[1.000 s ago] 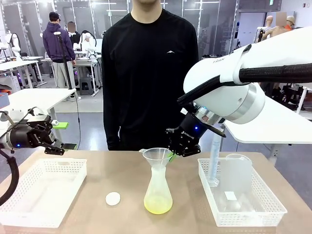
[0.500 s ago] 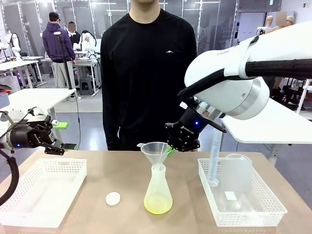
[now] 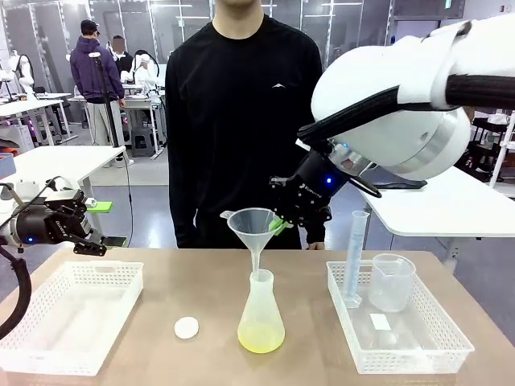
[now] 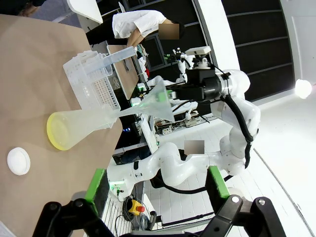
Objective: Prepare the solutions needed for the experiment.
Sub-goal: Once the solution is in the Big flask , pick up the Plastic Funnel and place it back into the right Organizing basket.
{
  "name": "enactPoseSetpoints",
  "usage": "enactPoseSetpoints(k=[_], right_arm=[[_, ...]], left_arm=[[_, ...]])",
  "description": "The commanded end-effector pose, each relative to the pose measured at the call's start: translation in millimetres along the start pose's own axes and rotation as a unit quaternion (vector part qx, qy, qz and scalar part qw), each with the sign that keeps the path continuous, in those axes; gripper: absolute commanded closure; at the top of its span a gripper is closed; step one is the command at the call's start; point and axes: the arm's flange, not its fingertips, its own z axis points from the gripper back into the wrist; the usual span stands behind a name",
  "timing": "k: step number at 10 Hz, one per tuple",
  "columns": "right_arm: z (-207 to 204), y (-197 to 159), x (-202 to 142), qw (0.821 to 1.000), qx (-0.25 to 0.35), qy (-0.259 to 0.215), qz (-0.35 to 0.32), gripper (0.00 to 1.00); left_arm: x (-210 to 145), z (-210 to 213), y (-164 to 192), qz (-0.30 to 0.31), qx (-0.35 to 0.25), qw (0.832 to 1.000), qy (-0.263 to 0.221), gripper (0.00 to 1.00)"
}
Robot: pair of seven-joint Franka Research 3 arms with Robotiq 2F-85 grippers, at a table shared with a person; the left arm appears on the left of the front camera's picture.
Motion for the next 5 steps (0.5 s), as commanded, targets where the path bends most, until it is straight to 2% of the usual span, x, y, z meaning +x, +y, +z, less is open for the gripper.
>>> enactPoseSetpoints(k=[1, 5], right_arm=[[10.3, 1.9, -10.9, 0.999, -0.006, -0.034, 0.025, 1.0], [32.9, 4.2, -8.5, 0.998, -0.005, -0.039, 0.041, 1.0]], left_arm=[[-0.2, -1.1, -1.6, -0.007, -0.003, 1.0, -0.003, 0.0], [-0.2, -1.1, -1.6, -0.007, -0.003, 1.0, -0.003, 0.0]])
